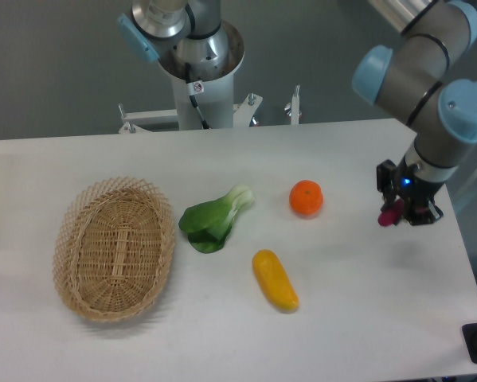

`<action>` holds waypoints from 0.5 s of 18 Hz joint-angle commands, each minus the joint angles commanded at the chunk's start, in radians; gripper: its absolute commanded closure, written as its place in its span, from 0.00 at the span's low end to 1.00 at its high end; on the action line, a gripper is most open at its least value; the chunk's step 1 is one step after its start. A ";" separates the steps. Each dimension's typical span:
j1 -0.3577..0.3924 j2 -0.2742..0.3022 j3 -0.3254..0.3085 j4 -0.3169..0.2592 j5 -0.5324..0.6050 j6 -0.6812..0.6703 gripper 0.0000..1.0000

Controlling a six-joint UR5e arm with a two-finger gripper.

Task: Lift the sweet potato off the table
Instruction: 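Lift the held sweet potato up and carry it away from the orange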

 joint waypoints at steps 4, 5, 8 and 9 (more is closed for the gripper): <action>-0.009 -0.025 0.045 -0.002 -0.002 -0.065 0.86; -0.017 -0.031 0.057 0.000 0.000 -0.081 0.86; -0.037 -0.052 0.097 -0.014 0.006 -0.158 0.86; -0.041 -0.057 0.104 -0.014 0.009 -0.175 0.86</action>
